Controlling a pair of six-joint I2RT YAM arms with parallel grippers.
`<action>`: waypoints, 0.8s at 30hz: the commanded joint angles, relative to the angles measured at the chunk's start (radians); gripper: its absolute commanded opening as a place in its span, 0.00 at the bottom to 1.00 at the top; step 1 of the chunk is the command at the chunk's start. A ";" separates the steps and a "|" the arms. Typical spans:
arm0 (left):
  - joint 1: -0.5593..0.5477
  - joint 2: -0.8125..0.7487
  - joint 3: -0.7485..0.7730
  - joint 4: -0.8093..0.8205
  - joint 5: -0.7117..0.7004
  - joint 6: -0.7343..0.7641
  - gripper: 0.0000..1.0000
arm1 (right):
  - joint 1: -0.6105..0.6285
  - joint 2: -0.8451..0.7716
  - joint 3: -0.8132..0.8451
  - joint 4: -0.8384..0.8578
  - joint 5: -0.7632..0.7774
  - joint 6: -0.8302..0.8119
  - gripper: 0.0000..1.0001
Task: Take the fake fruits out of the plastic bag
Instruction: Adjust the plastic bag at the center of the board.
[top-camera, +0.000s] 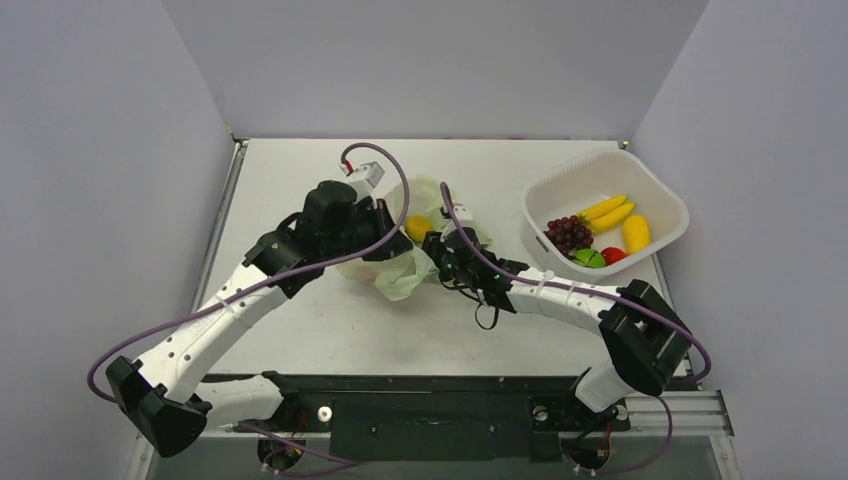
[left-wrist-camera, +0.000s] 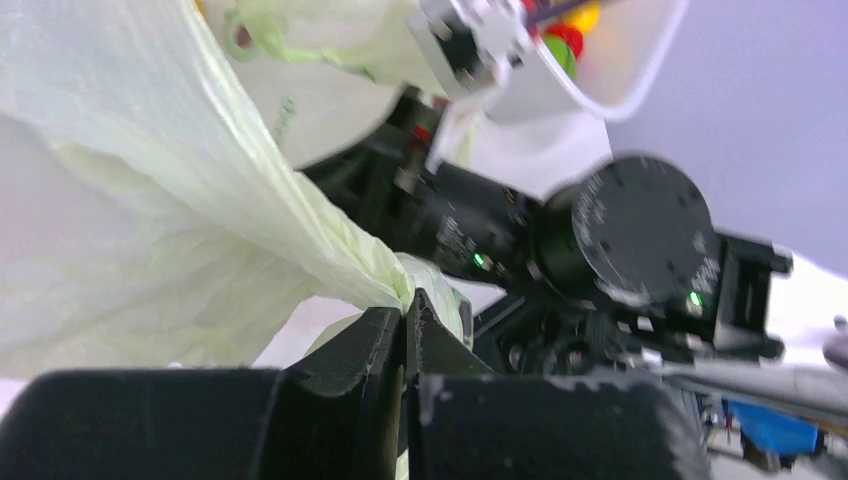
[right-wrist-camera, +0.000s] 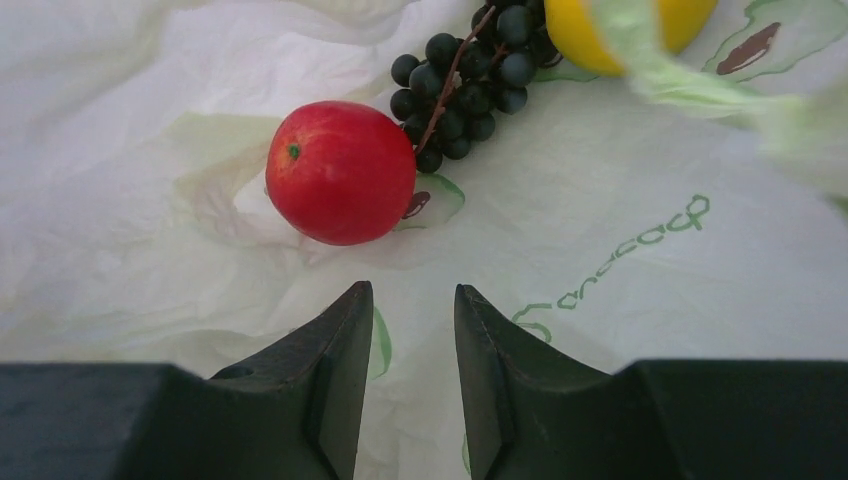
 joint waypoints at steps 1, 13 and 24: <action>-0.079 -0.056 -0.010 0.001 -0.012 0.040 0.00 | -0.001 -0.016 0.001 0.067 -0.014 0.007 0.32; -0.079 -0.521 -0.559 -0.107 -0.168 -0.135 0.00 | 0.035 0.046 0.016 0.087 0.002 -0.048 0.36; -0.079 -0.521 -0.620 -0.105 -0.146 -0.147 0.00 | 0.112 0.159 0.058 0.184 0.096 -0.082 0.49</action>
